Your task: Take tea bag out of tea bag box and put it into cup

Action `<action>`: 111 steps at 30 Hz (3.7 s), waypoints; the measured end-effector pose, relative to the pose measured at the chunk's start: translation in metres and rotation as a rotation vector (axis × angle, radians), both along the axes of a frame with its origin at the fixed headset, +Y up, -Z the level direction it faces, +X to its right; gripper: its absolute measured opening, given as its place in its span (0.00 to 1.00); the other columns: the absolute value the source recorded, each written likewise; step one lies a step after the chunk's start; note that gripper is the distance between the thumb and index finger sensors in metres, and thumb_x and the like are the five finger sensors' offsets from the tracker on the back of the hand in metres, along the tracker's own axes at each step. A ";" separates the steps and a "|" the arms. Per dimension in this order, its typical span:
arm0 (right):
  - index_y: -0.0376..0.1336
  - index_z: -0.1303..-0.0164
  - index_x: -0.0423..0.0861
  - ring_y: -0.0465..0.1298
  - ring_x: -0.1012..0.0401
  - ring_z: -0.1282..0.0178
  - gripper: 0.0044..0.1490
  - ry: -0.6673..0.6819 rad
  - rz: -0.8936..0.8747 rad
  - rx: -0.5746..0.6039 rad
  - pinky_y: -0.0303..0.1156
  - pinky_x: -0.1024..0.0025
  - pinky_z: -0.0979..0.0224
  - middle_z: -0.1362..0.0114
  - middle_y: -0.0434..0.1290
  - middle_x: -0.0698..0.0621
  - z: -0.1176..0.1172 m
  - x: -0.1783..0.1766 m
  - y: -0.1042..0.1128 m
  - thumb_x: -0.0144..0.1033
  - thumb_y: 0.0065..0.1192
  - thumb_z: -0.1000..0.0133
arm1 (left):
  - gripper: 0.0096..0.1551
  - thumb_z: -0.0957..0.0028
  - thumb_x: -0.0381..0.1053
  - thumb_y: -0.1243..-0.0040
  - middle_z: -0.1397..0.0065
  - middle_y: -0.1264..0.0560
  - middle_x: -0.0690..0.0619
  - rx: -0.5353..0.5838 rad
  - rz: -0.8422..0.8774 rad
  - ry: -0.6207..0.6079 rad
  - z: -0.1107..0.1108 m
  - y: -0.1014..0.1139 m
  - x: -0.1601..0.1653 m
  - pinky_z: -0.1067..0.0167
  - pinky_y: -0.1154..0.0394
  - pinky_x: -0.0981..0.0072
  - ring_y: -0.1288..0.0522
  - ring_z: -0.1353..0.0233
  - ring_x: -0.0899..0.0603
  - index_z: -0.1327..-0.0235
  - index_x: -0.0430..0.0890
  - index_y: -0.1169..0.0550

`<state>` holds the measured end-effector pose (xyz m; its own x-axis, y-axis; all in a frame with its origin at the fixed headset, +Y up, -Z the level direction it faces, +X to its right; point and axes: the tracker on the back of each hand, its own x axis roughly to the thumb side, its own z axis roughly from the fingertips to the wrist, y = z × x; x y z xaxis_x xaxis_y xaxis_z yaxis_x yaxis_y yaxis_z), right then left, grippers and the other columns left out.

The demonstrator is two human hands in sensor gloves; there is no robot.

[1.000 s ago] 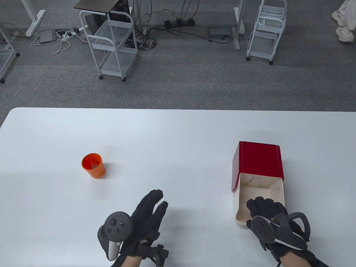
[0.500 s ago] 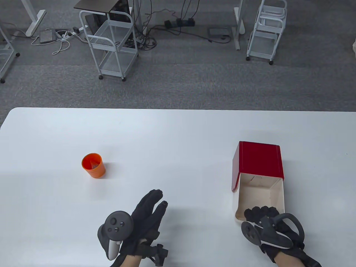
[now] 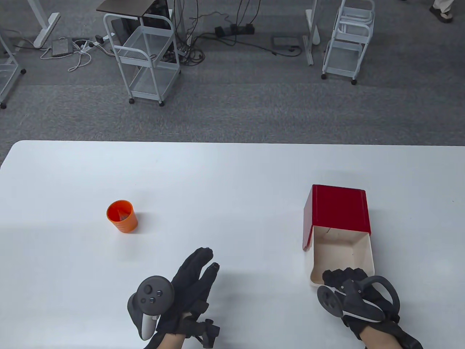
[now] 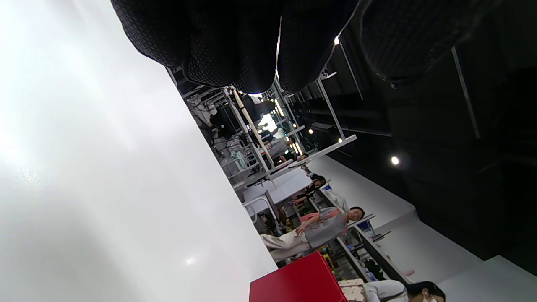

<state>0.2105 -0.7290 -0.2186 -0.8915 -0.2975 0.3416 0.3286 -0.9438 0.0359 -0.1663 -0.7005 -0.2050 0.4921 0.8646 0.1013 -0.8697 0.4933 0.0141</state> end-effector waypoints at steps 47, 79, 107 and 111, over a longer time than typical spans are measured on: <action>0.61 0.31 0.46 0.73 0.41 0.35 0.32 -0.184 -0.058 -0.024 0.65 0.44 0.28 0.29 0.70 0.41 -0.073 0.005 0.002 0.37 0.60 0.47 | 0.37 0.46 0.69 0.47 0.18 0.29 0.46 -0.027 -0.013 0.002 -0.003 -0.001 -0.001 0.28 0.32 0.46 0.30 0.22 0.36 0.27 0.53 0.25; 0.57 0.26 0.48 0.69 0.39 0.28 0.41 -0.181 -0.689 0.040 0.64 0.43 0.26 0.22 0.64 0.39 -0.017 0.020 0.069 0.55 0.58 0.48 | 0.40 0.46 0.70 0.48 0.16 0.31 0.45 -0.059 -0.020 -0.035 -0.004 -0.004 0.002 0.27 0.33 0.45 0.32 0.21 0.35 0.24 0.52 0.28; 0.54 0.25 0.47 0.67 0.36 0.27 0.46 -0.204 -1.098 -0.035 0.63 0.40 0.26 0.21 0.62 0.37 0.007 0.045 0.028 0.60 0.57 0.48 | 0.41 0.46 0.71 0.48 0.15 0.33 0.45 -0.077 -0.055 -0.056 -0.006 -0.008 0.005 0.26 0.35 0.44 0.33 0.20 0.35 0.23 0.52 0.29; 0.54 0.25 0.47 0.66 0.36 0.26 0.46 -0.193 -1.084 -0.031 0.63 0.40 0.26 0.21 0.62 0.37 0.008 0.043 0.028 0.60 0.57 0.48 | 0.40 0.46 0.71 0.48 0.15 0.32 0.45 -0.072 -0.060 -0.054 -0.005 -0.008 0.005 0.26 0.34 0.44 0.33 0.20 0.35 0.23 0.52 0.28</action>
